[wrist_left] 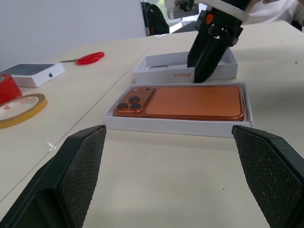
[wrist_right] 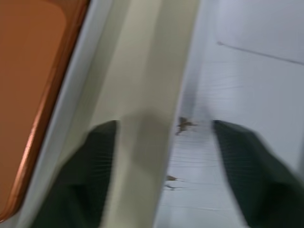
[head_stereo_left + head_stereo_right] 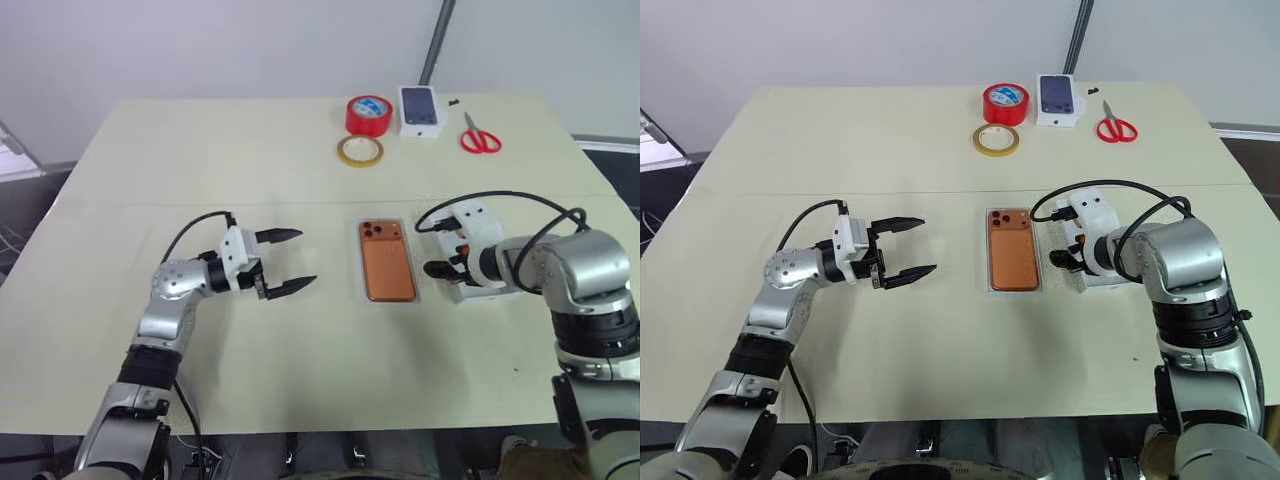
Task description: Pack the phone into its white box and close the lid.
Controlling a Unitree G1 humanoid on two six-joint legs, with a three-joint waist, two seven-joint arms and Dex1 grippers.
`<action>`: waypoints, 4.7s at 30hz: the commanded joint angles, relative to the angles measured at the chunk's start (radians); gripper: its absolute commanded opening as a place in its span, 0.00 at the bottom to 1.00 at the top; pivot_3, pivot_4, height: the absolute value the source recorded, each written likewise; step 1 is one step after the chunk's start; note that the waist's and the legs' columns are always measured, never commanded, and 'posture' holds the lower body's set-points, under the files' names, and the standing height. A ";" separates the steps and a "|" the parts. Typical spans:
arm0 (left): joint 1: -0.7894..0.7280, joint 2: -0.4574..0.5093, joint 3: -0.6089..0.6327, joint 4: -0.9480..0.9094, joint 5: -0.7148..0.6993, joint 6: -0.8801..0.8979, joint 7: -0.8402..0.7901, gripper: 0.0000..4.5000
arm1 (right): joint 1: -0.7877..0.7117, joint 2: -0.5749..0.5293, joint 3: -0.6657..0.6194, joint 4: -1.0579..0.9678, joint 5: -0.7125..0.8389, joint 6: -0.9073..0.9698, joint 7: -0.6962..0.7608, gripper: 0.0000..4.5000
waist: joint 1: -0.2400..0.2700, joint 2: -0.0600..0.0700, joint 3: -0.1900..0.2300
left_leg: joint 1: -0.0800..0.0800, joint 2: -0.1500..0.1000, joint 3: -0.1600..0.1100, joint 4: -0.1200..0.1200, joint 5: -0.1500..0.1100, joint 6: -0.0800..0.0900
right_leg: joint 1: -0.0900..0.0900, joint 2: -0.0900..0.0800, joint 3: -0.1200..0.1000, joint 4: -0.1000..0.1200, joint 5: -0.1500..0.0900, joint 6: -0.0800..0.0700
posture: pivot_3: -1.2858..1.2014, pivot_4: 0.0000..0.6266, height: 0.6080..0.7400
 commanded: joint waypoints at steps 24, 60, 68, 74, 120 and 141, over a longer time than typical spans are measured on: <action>-0.005 -0.018 -0.030 -0.044 0.015 0.028 0.051 1.00 | -0.035 -0.038 0.050 0.082 -0.016 0.006 -0.023 0.01 | 0.003 0.000 0.000 | 0.000 0.000 0.000 0.000 0.000 0.000 | 0.000 0.000 0.000 -0.001 0.000 0.000 | 0.52 0.24 1.00; -0.075 -0.014 0.081 -0.102 -0.108 0.226 0.164 1.00 | -0.063 0.817 -0.812 -0.157 0.655 0.006 -0.165 0.01 | -0.002 0.001 0.000 | -0.001 0.000 0.000 -0.001 0.000 0.000 | -0.002 0.000 0.000 0.001 0.000 0.000 | 0.52 0.24 1.00; -0.018 -0.001 0.061 -0.221 -0.148 0.371 0.190 1.00 | 0.228 0.720 -0.570 -0.161 1.203 -0.082 -0.464 0.01 | -0.006 0.001 0.000 | -0.001 0.000 0.000 -0.002 0.000 0.000 | -0.002 -0.001 0.000 0.001 0.000 0.000 | 0.52 0.24 1.00; 0.016 0.004 0.064 -0.269 -0.152 0.412 0.183 1.00 | 0.339 0.477 -0.269 -0.151 1.565 -0.413 -0.693 0.01 | -0.009 0.001 0.001 | -0.001 0.000 0.000 -0.001 0.000 0.000 | -0.001 0.000 0.000 0.000 0.000 0.000 | 0.52 0.24 1.00; -0.136 -0.375 -0.178 0.176 0.086 0.140 0.231 0.00 | 0.654 -0.172 -0.333 -0.133 0.935 -0.653 -0.127 0.88 | 0.026 -0.001 0.001 | 0.000 0.001 0.001 -0.001 -0.002 0.003 | 0.004 0.002 0.000 -0.005 0.000 0.001 | 0.52 0.24 1.00; -0.183 -0.252 -0.115 0.129 0.066 0.457 0.278 0.00 | 0.486 -0.103 -0.047 0.015 -0.005 -1.140 0.073 0.01 | 0.027 -0.001 0.001 | 0.001 0.001 0.001 0.000 -0.001 0.003 | 0.004 0.003 0.000 -0.004 0.000 0.001 | 0.52 0.24 1.00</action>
